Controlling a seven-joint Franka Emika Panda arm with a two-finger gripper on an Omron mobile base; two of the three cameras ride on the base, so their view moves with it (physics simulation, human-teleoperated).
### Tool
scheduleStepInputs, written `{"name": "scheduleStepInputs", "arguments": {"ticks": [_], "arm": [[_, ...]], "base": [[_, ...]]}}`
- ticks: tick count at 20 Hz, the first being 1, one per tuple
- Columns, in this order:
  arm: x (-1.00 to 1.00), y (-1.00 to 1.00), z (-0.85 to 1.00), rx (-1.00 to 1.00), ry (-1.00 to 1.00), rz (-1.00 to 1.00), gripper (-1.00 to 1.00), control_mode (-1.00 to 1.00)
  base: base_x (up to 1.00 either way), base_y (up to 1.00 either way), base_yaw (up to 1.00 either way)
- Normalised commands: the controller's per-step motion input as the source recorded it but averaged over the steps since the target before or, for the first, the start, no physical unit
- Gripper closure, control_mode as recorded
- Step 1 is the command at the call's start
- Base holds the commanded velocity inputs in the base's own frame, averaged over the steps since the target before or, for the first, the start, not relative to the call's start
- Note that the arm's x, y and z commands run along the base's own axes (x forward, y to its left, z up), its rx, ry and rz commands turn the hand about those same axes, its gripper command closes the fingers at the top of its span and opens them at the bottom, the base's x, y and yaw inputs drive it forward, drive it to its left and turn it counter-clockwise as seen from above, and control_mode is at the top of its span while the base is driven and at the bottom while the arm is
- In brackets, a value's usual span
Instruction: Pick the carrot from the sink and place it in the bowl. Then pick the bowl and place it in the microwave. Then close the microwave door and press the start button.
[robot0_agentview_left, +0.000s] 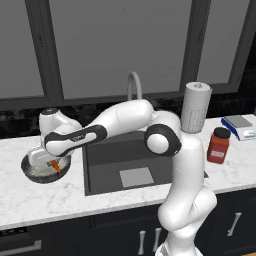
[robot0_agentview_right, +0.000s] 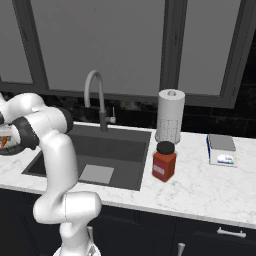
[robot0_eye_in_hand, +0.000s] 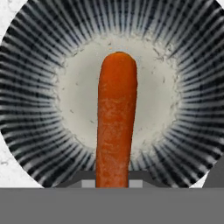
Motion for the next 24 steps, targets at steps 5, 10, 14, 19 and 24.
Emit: {"name": "scheduleStepInputs", "arguments": {"ticks": [5, 10, 14, 19, 24], "arm": [[0.00, 0.00, -0.40, 0.00, 0.05, -0.01, 1.00, -1.00], [0.01, 0.00, -0.31, 0.00, 0.09, 0.00, 1.00, -1.00], [0.32, 0.02, -0.14, 0.00, 0.13, 0.00, 1.00, -1.00], [0.31, 0.02, -0.02, 0.00, 0.10, 0.00, -1.00, -1.00], [0.03, 0.00, 0.00, 0.00, 0.00, 0.00, -1.00, -1.00]], "base": [[0.00, 0.00, 0.00], [0.00, 0.00, 0.00], [0.00, 0.00, 0.00], [0.00, 0.00, 0.00], [0.00, 0.00, 0.00]]}}
